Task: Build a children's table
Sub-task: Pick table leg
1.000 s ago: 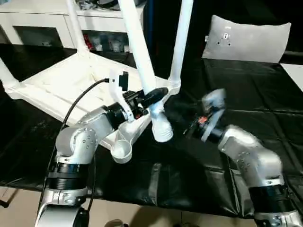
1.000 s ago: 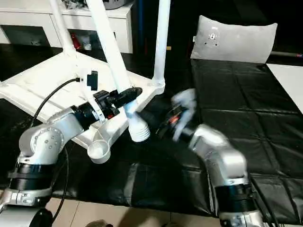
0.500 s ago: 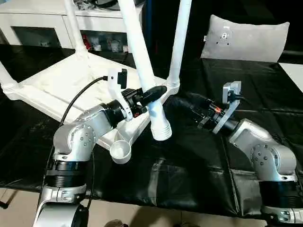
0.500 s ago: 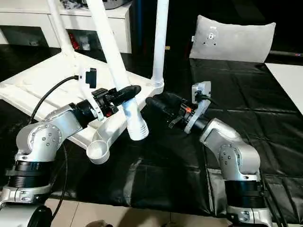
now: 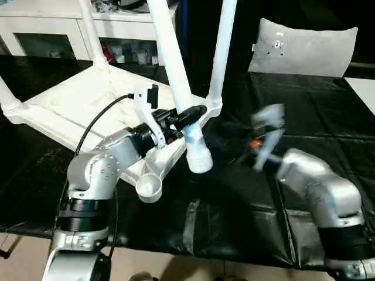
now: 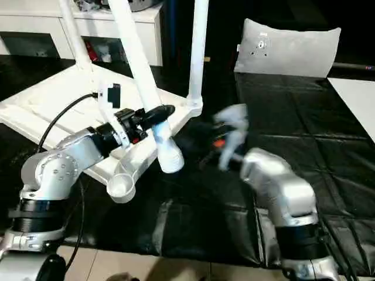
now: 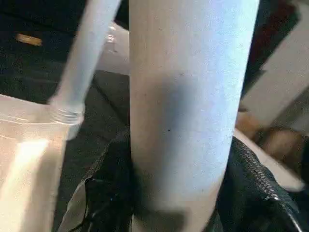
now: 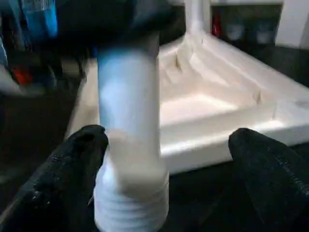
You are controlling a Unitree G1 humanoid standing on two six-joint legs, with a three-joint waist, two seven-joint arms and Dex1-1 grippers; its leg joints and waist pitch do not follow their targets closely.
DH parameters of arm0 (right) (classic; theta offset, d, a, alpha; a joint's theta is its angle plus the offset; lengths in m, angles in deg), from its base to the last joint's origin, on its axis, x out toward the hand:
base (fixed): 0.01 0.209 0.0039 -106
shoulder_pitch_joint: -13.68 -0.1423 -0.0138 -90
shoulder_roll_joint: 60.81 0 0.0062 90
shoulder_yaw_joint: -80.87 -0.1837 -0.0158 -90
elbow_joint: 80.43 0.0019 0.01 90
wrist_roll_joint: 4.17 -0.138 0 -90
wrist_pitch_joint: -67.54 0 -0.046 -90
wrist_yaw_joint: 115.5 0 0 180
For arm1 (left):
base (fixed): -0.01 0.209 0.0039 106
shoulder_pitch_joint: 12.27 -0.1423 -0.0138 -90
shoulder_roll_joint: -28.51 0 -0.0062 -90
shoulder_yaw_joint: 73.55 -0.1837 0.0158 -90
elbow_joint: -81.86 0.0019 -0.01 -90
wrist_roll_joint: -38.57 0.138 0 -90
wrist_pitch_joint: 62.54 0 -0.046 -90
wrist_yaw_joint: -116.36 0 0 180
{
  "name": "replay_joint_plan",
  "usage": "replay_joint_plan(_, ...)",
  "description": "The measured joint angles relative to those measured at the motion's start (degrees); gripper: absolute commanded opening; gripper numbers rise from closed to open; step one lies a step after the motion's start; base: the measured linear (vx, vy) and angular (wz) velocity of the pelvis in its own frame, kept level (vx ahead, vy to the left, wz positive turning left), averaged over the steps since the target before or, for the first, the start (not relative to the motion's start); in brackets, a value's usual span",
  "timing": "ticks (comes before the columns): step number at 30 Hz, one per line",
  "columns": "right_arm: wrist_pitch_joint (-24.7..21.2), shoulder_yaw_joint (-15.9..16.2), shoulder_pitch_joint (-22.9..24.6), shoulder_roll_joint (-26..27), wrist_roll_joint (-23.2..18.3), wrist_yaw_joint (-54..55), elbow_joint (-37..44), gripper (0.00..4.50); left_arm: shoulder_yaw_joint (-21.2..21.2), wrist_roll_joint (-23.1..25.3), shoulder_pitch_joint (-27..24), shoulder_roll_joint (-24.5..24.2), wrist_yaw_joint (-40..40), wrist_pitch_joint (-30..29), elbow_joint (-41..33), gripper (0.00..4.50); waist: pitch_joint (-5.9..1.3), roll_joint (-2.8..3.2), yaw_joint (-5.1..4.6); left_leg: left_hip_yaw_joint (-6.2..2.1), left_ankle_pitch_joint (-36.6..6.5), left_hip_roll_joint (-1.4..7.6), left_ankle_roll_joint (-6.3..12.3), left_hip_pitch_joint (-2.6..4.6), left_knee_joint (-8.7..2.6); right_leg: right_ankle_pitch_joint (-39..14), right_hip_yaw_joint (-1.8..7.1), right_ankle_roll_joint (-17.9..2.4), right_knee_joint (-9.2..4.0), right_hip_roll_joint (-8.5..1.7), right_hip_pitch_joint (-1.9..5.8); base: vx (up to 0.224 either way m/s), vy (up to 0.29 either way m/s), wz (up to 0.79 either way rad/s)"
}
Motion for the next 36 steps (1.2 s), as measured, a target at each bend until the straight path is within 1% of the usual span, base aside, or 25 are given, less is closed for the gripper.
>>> replay_joint_plan(2,-1.38,1.6,-0.46,2.84,2.45,4.73,0.59,4.5,0.0,1.25,0.87,2.63,-3.88,1.02,-0.76,1.9,0.0,0.0,-0.02,0.0,0.0,0.0,0.0,-0.01,0.01,0.0,0.01,0.0,-0.01,0.0,0.0,0.0,0.0,0.0)
replay_joint_plan(5,-2.27,2.84,-1.65,5.22,4.42,8.87,0.58,4.5,-1.33,2.2,1.28,5.19,-6.61,1.82,-2.21,1.9,0.0,-0.01,0.0,0.0,0.0,-0.02,0.0,-0.01,0.01,-0.01,0.02,0.02,-0.04,-0.02,-0.01,0.0,0.0,0.0)
replay_joint_plan(6,-2.29,2.94,-2.3,5.8,4.93,10.11,0.55,4.5,-1.65,2.7,1.28,5.98,-7.65,1.91,-2.67,1.9,0.0,0.0,0.0,0.0,0.0,-0.02,0.0,-0.02,0.0,-0.01,0.01,0.03,-0.04,-0.02,-0.02,0.0,0.0,0.0)
replay_joint_plan(8,-2.27,2.18,-3.31,7.65,6.44,13.57,-0.04,4.2,-1.76,4.04,1.32,8.03,-10.75,2.63,-3.37,1.9,0.0,-0.01,-0.1,-0.01,0.0,-0.01,0.0,-0.06,-0.01,0.0,0.0,0.04,-0.03,0.0,-0.03,0.0,0.0,0.0)
replay_joint_plan(10,-2.21,1.88,-3.57,8.38,7.41,15.55,-0.71,4.11,-2.35,5.5,1.62,8.99,-12.88,2.95,-3.81,1.9,0.0,-0.01,-0.05,-0.02,-0.01,-0.01,-0.01,-0.05,-0.01,-0.02,0.0,0.06,-0.04,0.0,-0.04,0.0,0.0,0.0)
replay_joint_plan(12,-2.2,1.98,-3.67,8.67,8.6,16.95,-1.83,4.02,-3.76,7.15,2.07,9.12,-14.08,3.09,-4.45,1.9,0.01,-0.01,-0.09,-0.02,-0.01,-0.02,-0.01,-0.07,-0.01,-0.01,0.01,0.09,-0.04,0.0,-0.06,0.0,0.0,0.0)
replay_joint_plan(14,-2.21,2.15,-3.8,8.97,9.36,17.86,-1.84,3.72,-4.83,8.67,2.07,9.29,-15.18,3.85,-4.65,1.9,0.01,-0.01,-0.12,-0.02,-0.01,-0.02,-0.01,-0.07,-0.02,-0.01,0.01,0.1,-0.04,0.0,-0.06,0.0,0.0,0.0)
replay_joint_plan(15,-2.21,2.15,-3.83,9.47,9.43,18.03,-1.83,3.72,-5.04,9.26,2.11,9.32,-15.64,4.12,-4.65,1.9,0.01,-0.01,-0.25,-0.02,-0.01,-0.02,-0.01,-0.07,-0.04,-0.01,0.01,0.11,-0.05,0.0,-0.07,0.0,0.0,0.0)
replay_joint_plan(18,-2.21,2.44,-3.95,9.68,9.89,18.35,-1.82,3.37,-5.47,10.08,2.22,9.24,-16.3,4.19,-4.65,1.9,0.01,-0.01,-0.6,-0.02,-0.01,-0.02,-0.01,-0.08,-0.06,-0.01,0.01,0.11,-0.04,0.0,-0.06,0.0,0.0,0.0)
replay_joint_plan(22,-2.0,3.02,-4.4,10.25,10.26,18.84,-1.85,3.2,-5.89,11.0,2.38,9.23,-16.72,4.19,-4.67,1.9,0.01,-0.01,-1.04,-0.03,-0.01,-0.02,-0.01,-0.08,-0.06,-0.01,0.01,0.11,-0.05,0.0,-0.07,0.0,0.0,0.0)
replay_joint_plan(25,-1.65,2.94,-4.71,11.26,10.97,19.89,-1.86,2.85,-6.06,11.73,2.38,9.17,-16.79,4.18,-4.67,1.9,0.01,-0.01,-1.43,-0.03,-0.01,-0.02,-0.01,-0.28,-0.06,-0.01,0.0,0.12,-0.05,0.0,-0.06,0.0,0.0,0.0)
replay_joint_plan(27,-1.64,2.94,-4.71,11.98,11.11,20.09,-1.86,2.67,-6.28,12.13,2.37,9.17,-17.02,4.18,-4.66,1.9,0.01,-0.01,-1.46,-0.04,-0.01,-0.02,-0.01,-0.3,-0.06,-0.01,0.01,0.12,-0.05,0.0,-0.07,0.0,0.0,0.0)
replay_joint_plan(28,-1.63,2.94,-4.72,12.12,11.15,20.11,-1.86,2.67,-6.34,12.23,2.37,9.17,-17.19,4.18,-4.66,1.9,0.01,-0.02,-1.48,-0.04,-0.01,-0.02,-0.01,-0.31,-0.06,-0.01,0.01,0.12,-0.05,0.0,-0.08,0.0,0.0,0.0)
replay_joint_plan(30,-1.51,2.97,-4.72,12.17,11.14,20.01,-1.86,2.42,-6.47,12.31,2.37,9.17,-17.36,4.18,-4.66,1.9,0.01,-0.01,-1.47,-0.04,-0.01,-0.02,-0.01,-0.3,-0.06,-0.01,0.01,0.12,-0.05,0.0,-0.08,0.0,0.0,0.0)
replay_joint_plan(36,-1.0,3.17,-4.72,12.37,11.09,19.44,-1.86,2.18,-6.84,12.93,2.37,9.19,-17.38,4.18,-4.66,1.9,0.01,-0.01,-1.48,-0.04,-0.01,-0.03,-0.01,-0.3,-0.06,-0.01,0.01,0.12,-0.05,0.0,-0.07,0.0,0.0,0.0)
